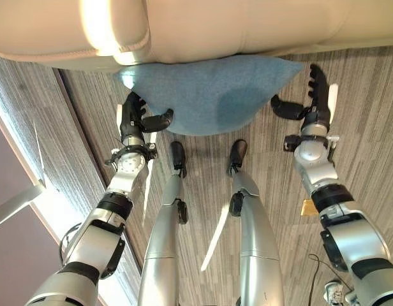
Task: Pick up all the scattered cushions and arrange them neatly on the sofa.
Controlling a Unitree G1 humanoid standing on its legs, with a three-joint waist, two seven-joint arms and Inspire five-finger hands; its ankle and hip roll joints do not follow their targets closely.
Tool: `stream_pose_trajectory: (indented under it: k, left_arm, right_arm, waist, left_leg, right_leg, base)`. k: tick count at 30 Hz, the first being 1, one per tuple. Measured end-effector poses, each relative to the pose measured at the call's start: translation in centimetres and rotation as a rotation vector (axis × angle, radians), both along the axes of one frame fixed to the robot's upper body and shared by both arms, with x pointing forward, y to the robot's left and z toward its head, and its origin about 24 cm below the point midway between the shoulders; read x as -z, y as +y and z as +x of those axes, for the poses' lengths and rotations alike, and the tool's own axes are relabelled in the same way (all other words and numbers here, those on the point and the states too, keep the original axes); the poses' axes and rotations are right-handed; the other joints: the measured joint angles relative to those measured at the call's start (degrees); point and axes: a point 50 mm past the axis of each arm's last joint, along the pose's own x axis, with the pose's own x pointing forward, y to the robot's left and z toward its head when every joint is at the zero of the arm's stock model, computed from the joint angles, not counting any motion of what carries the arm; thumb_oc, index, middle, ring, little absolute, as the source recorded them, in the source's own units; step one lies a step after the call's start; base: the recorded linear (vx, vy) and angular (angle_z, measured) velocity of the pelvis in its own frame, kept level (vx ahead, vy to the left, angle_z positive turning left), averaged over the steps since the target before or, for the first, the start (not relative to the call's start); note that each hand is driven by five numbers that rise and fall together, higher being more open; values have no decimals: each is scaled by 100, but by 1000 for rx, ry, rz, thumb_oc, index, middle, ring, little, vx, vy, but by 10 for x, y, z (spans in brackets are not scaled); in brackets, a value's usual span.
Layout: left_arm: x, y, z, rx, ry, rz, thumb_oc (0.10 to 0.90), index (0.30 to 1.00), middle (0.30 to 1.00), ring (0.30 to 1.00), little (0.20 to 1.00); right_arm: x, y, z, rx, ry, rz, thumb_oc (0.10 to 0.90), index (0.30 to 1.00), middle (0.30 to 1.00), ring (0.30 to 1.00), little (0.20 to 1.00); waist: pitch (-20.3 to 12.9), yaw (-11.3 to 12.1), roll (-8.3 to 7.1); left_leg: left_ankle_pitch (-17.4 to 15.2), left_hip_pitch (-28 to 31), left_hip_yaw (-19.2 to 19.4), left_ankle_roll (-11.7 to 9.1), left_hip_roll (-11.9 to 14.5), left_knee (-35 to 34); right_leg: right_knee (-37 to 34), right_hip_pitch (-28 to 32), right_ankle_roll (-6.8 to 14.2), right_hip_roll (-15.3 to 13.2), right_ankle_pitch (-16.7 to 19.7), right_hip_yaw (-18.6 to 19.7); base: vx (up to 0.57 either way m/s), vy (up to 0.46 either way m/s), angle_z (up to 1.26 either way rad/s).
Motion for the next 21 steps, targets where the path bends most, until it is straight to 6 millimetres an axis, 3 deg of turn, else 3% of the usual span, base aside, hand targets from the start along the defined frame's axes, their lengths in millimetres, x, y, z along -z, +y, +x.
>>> stream_pose_trajectory:
  k: [10, 18, 21]
  left_arm:
    - [-9, -1, 1, -5, -21, 32, 800, 900, 900, 900, 900]
    - [-4, 7, -1, -35, -18, 27, 800, 900, 900, 900, 900]
    - [1, 14, -3, -80, -8, 0, 800, 900, 900, 900, 900]
  right_arm:
    - [-10, 11, 3, -35, -16, -50, 800, 900, 900, 900, 900]
    - [7, 8, 0, -31, 20, -46, 800, 900, 900, 900, 900]
    - [23, 11, -2, -36, 56, -31, 800, 900, 900, 900, 900]
  waist:
    - [-1, -5, 0]
    - [-2, -10, 0]
    - [-3, -4, 2]
  left_leg:
    - [103, -65, -69, -24, -30, -100]
    - [148, -51, -118, -61, -26, -167]
    - [177, -54, -151, -87, -5, -189]
  right_leg:
    - [57, -98, 5, -17, -15, -12]
    - [54, -95, 6, -6, -15, -35]
    - [52, -94, 5, 10, -15, -71]
  base:
    - [15, -6, 2]
    - [0, 0, 0]
    - [0, 0, 0]
